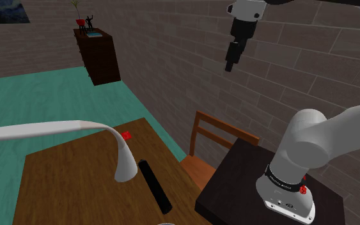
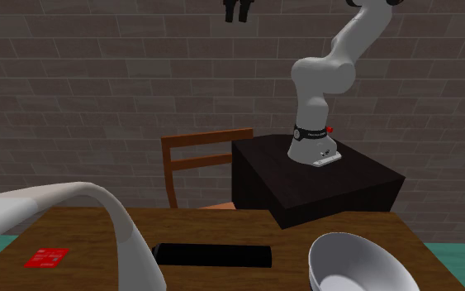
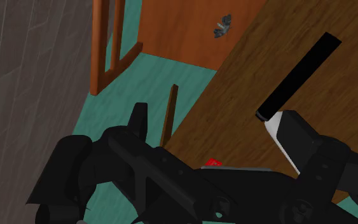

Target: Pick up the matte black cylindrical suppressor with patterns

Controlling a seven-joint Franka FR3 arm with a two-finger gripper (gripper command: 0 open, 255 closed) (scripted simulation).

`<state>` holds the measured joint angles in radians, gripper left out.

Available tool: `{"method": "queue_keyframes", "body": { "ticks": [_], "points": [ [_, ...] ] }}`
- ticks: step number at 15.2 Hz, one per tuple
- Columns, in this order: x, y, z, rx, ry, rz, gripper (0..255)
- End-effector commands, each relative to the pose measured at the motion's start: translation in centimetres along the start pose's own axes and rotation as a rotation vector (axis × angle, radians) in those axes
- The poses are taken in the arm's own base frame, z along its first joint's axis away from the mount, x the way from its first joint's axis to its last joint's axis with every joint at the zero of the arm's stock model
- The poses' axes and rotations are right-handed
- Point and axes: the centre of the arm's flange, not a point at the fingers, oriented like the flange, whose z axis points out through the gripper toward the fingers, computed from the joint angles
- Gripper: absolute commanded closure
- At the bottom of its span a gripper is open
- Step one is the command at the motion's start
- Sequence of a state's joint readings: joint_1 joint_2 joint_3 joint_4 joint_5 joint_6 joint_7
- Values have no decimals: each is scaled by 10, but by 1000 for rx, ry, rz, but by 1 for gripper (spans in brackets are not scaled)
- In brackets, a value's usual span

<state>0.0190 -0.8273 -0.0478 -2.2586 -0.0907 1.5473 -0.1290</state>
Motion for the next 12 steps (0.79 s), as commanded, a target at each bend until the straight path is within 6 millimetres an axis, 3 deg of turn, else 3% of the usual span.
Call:
{"method": "queue_keyframes", "body": {
  "ticks": [1,12],
  "points": [
    [0,0,0,0,0,0,0],
    [28,-76,119,18,-19,68,0]
  ]
}}
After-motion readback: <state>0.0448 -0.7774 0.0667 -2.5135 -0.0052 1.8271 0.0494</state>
